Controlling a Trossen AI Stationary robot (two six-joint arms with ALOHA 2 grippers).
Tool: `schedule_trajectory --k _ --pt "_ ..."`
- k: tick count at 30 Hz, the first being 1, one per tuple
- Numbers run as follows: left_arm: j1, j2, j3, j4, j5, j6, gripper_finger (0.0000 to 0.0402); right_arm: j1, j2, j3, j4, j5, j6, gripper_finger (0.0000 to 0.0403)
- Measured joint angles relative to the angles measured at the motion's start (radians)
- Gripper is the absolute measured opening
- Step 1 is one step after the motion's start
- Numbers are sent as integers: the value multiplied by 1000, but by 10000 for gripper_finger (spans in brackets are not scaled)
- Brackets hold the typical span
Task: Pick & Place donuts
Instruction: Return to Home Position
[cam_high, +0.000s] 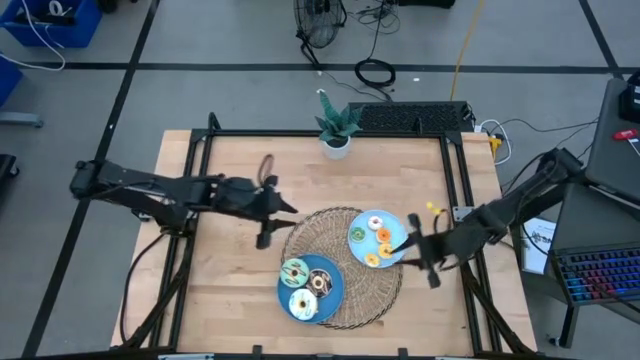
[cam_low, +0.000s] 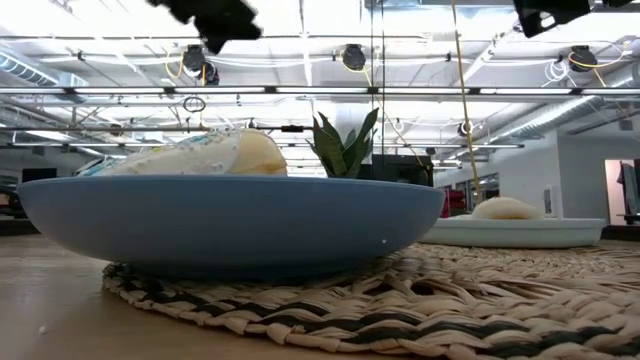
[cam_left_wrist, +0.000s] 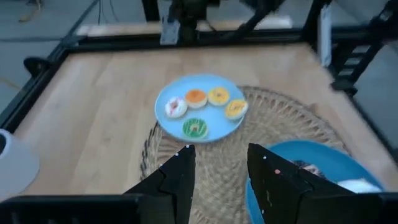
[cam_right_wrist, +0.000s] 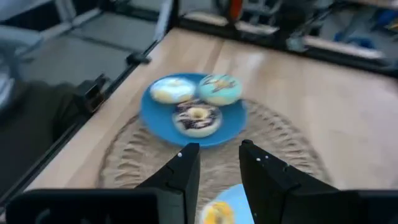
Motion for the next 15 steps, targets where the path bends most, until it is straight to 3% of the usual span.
schedule_trajectory --k 6,15 --pt "1 -267 -290 133 7 -79 150 -9 -272 -121 -1 176 43 100" --pt "-23 -641 -588 205 36 -104 150 -15 -627 -308 60 171 56 100"
